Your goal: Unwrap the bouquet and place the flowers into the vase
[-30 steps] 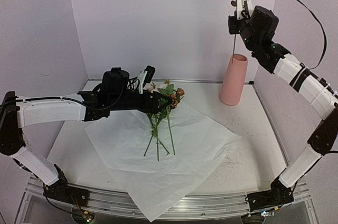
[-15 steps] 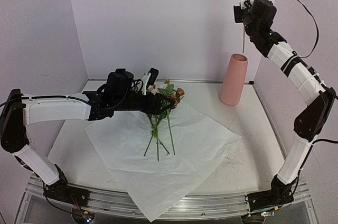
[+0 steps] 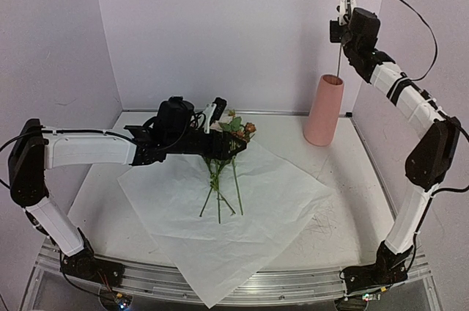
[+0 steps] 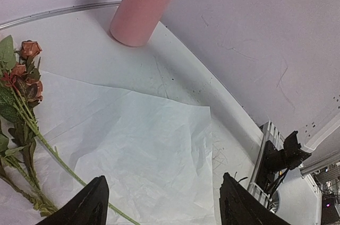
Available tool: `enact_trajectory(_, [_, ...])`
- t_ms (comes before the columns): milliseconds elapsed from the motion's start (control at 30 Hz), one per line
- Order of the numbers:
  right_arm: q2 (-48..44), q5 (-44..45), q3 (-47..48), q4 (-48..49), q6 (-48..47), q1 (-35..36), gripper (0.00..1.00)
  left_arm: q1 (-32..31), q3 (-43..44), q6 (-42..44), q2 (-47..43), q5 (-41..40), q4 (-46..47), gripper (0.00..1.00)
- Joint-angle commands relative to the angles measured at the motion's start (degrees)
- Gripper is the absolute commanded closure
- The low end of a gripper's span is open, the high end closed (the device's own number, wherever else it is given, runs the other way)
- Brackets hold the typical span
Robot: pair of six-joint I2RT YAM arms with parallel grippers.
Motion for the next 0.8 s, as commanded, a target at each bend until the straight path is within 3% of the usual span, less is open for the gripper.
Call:
enact_trajectory(0, [1.20, -1.07, -1.42, 3.63, 4.35, -1.31, 1.00, -0.09, 3.82, 0.13, 1.05, 1.26, 1.12, 0.27])
enact_trajectory(433, [4.96, -3.49, -9.98, 2.02, 15.31, -5.52, 1.00, -0.12, 5.18, -0.83, 4.32, 3.01, 0.95, 0.28])
enact_trajectory(667, [8.10, -1.85, -7.32, -3.56, 19.81, -6.52, 1.00, -0.12, 6.41, -1.00, 5.54, 4.02, 0.88, 0.28])
enact_trajectory(767, [7.98, -3.32, -6.72, -5.49, 22.07, -7.16, 0.92, -0.08, 6.74, -1.26, 5.99, 4.37, 0.88, 0.28])
